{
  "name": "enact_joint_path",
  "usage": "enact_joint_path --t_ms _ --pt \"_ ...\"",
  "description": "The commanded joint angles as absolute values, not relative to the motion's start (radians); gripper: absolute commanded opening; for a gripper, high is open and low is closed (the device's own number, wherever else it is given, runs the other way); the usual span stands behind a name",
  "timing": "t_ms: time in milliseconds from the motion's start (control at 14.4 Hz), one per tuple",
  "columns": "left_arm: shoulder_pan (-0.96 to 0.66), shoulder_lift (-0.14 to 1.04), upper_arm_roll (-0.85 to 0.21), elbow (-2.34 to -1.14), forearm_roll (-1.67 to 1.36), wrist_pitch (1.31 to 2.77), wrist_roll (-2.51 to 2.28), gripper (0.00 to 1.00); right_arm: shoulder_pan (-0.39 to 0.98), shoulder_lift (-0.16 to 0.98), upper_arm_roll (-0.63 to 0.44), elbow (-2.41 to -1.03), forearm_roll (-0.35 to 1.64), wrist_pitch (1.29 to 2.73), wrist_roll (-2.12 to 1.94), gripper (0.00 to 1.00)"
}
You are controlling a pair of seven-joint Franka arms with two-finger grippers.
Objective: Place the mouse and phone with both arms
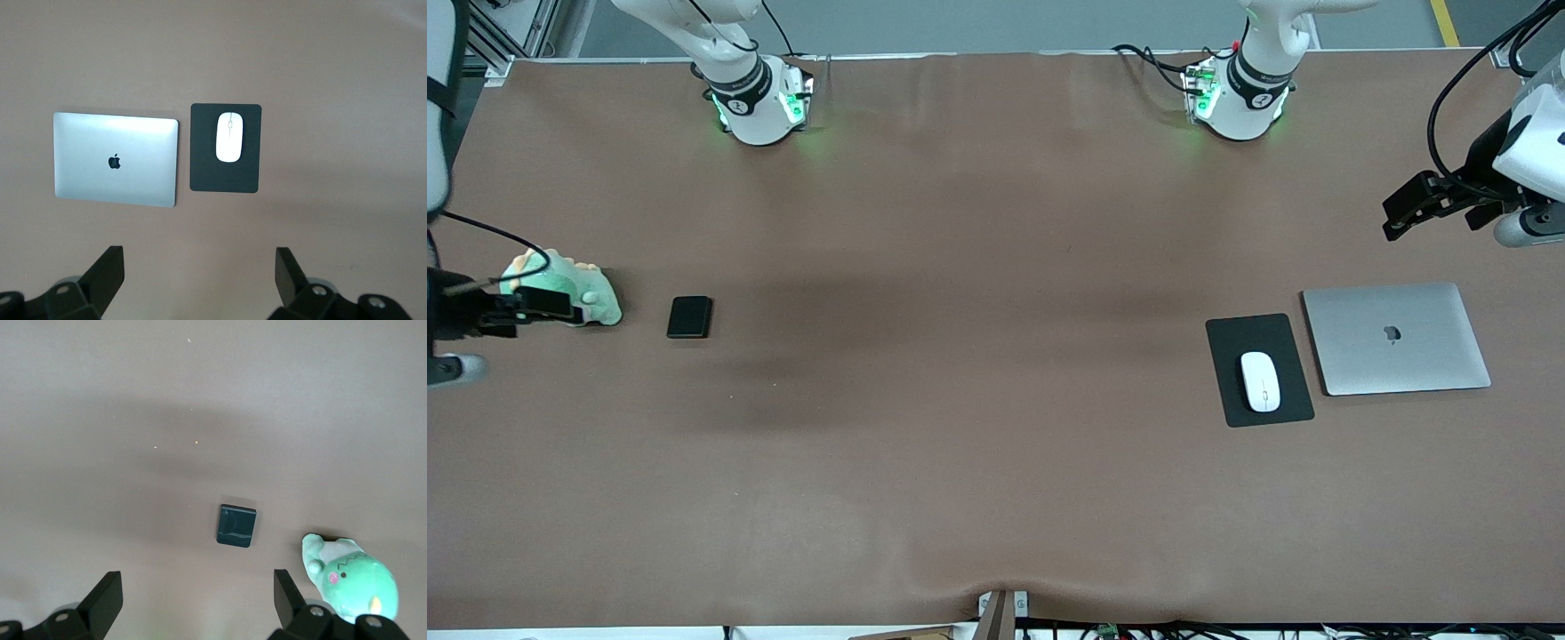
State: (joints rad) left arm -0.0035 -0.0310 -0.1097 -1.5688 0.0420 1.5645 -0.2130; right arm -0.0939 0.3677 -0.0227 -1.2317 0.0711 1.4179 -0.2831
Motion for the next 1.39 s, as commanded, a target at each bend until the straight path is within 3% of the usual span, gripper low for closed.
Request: enact_joint_path --t_ms 0,347,901,1317 --pt "-0.002 -0.028 -0.113 -1.543 0.035 1.548 -0.189 1.00 -0.063 0.347 -0.017 -1.180 0.045 1.355 -0.282 1.00" --pt "0.000 -0.032 -0.115 -1.551 0.032 1.543 -0.186 1.00 -0.035 0.201 -0.012 -1.190 0.029 1.296 -0.273 1.00" --pt "0.009 -0.023 -0.104 -1.537 0.032 1.545 -0.133 1.00 -0.003 -0.089 -0.012 -1.550 0.009 1.377 -0.138 1.00" --pt "0.006 -0.021 -0.110 -1.523 0.017 1.525 -0.146 1.00 -0.014 -0.089 -0.018 -1.546 0.005 1.394 -0.123 1.00"
